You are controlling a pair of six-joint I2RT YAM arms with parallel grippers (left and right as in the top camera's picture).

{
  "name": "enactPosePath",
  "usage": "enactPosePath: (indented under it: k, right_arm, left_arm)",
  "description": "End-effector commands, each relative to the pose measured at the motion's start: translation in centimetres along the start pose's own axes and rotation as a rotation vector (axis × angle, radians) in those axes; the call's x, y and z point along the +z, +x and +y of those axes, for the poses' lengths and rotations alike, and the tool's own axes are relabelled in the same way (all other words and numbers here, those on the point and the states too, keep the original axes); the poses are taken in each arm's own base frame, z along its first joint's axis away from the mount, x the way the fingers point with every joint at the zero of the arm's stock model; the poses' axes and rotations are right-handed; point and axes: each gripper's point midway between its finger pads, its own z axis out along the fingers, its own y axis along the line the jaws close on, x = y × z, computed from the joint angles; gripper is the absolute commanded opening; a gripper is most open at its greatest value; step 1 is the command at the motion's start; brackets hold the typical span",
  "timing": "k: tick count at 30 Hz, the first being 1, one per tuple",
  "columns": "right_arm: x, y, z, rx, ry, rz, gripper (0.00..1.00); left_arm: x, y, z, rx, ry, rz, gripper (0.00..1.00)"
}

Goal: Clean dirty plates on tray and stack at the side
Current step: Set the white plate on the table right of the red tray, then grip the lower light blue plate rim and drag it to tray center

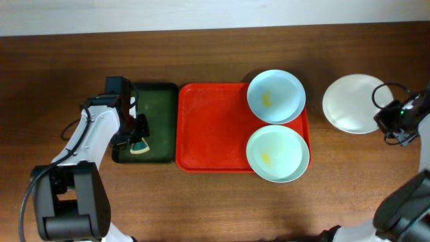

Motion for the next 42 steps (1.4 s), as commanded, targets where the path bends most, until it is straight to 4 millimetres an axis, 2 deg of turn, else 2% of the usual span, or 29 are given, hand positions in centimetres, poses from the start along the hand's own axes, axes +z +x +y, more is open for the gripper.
enactPosePath:
  k: [1,3,8,9,10,11,13,16,20,22,24,25,27,31,33,35,37,40,42]
  right_arm:
    - [3.0,0.7,-0.5,0.020,0.026,0.066,0.04]
    - [4.4,1.0,-0.8,0.025,0.037,0.094,0.04]
    - [5.3,1.2,-0.3,0.007,0.037,0.107,0.05]
    - [5.4,1.3,-0.1,0.001,0.037,0.109,0.16]
    - [5.4,1.5,0.1,-0.005,0.036,0.111,0.41]
    - [5.4,1.6,0.2,-0.009,0.036,0.115,0.57]
    - [5.4,2.3,0.7,-0.030,0.038,0.133,0.78]
    - [5.3,4.6,1.9,-0.058,0.029,0.208,0.91]
    - [4.0,10.3,2.2,-0.086,0.078,0.419,0.99]
    - [2.6,13.4,1.6,-0.096,0.138,0.540,0.99]
    - [1.4,15.6,1.3,-0.142,0.181,0.627,0.99]
    - [1.1,16.7,1.5,-0.194,0.191,0.660,0.96]
    - [1.3,18.7,1.9,-0.263,0.220,0.692,0.96]
    - [1.6,20.9,2.1,-0.362,0.271,0.711,0.96]
    - [1.6,22.2,2.6,-0.419,0.285,0.726,0.93]
    - [1.6,23.2,2.9,-0.462,0.295,0.735,0.84]
    - [1.9,24.0,2.9,-0.502,0.311,0.733,0.70]
    - [2.6,24.6,2.7,-0.527,0.320,0.725,0.63]
    - [2.8,24.8,2.9,-0.535,0.312,0.721,0.49]
  left_arm:
    - [-0.1,0.1,-0.3,-0.005,0.012,0.002,0.00]
    - [-0.1,0.1,-0.3,-0.005,0.012,0.002,0.00]
    - [-0.1,0.1,-0.3,-0.005,0.012,0.001,0.00]
    - [-0.1,0.1,-0.3,-0.005,0.012,0.001,0.00]
    - [-0.1,0.1,-0.3,-0.005,0.012,0.002,0.00]
    - [-0.1,0.1,-0.3,-0.005,0.012,0.001,0.00]
    - [-0.1,0.1,-0.3,-0.005,0.012,0.002,0.00]
    - [-0.1,0.1,-0.3,-0.005,0.012,0.002,0.00]
    - [-0.1,0.1,-0.3,-0.005,0.012,0.002,0.00]
    - [-0.1,0.1,-0.3,-0.005,0.012,0.002,0.00]
    - [-0.1,0.1,-0.3,-0.005,0.012,0.002,0.00]
    - [-0.1,0.1,-0.3,-0.005,0.012,0.002,0.00]
    - [-0.1,0.1,-0.3,-0.005,0.012,0.003,0.00]
    - [-0.1,0.2,-0.3,-0.005,0.012,0.005,0.00]
    - [-0.1,0.2,-0.6,0.002,0.013,0.002,0.00]
    - [-0.1,0.2,-0.6,0.002,0.013,0.002,0.00]
    - [-0.1,0.2,-0.6,0.002,0.012,0.002,0.00]
    - [-0.1,0.2,-0.6,0.002,0.013,0.002,0.00]
    - [-0.1,0.2,-0.6,0.002,0.013,0.002,0.00]
